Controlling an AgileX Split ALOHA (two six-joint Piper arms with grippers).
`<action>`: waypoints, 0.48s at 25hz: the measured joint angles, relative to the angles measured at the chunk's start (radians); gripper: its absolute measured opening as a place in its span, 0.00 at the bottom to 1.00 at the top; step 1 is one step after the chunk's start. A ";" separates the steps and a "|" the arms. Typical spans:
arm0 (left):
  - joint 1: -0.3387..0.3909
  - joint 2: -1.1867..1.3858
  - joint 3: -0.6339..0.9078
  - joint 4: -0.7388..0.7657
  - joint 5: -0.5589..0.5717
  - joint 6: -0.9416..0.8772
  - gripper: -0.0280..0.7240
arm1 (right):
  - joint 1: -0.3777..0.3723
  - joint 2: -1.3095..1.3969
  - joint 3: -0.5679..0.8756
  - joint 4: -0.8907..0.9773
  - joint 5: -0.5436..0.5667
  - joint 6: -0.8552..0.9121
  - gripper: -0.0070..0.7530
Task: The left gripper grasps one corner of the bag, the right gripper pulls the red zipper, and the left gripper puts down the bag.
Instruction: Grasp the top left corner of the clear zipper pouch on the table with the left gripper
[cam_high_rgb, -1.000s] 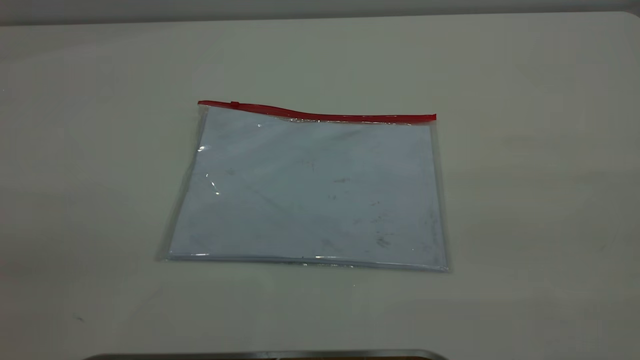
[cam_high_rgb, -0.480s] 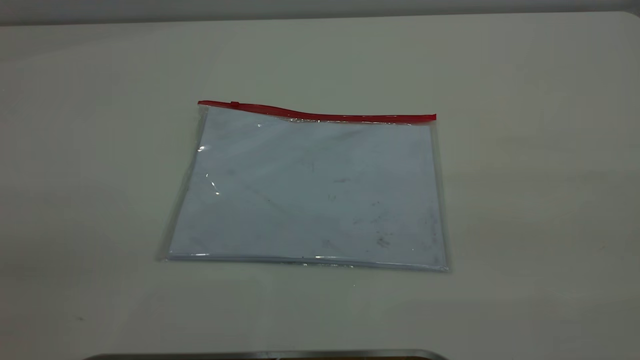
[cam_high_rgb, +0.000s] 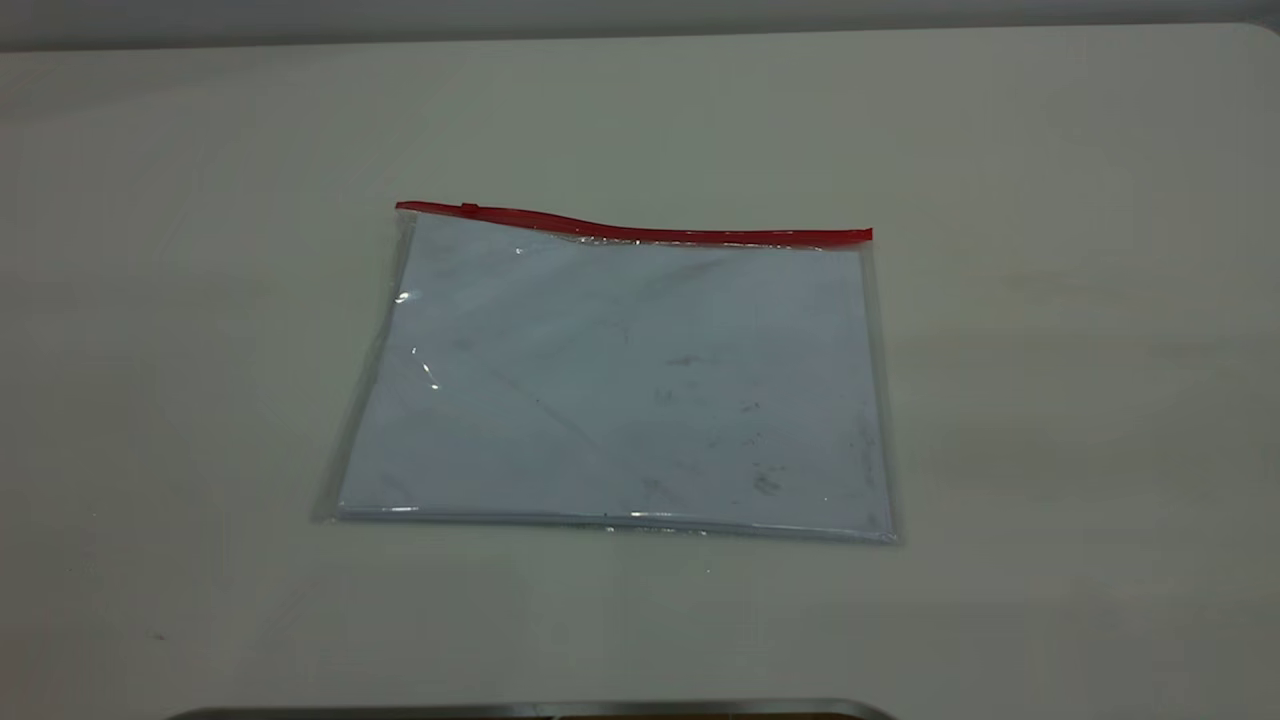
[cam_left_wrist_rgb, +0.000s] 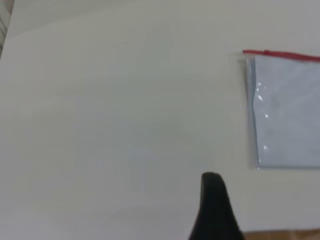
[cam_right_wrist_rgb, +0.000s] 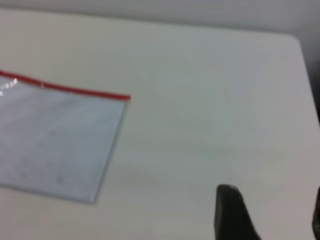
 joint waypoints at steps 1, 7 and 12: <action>0.000 0.054 -0.029 -0.001 -0.016 -0.002 0.82 | 0.000 0.025 -0.024 0.003 -0.002 0.000 0.59; 0.000 0.367 -0.155 -0.058 -0.143 -0.002 0.82 | 0.000 0.254 -0.110 0.011 -0.069 0.000 0.69; 0.000 0.613 -0.184 -0.112 -0.284 0.018 0.82 | 0.000 0.455 -0.113 0.046 -0.110 0.000 0.70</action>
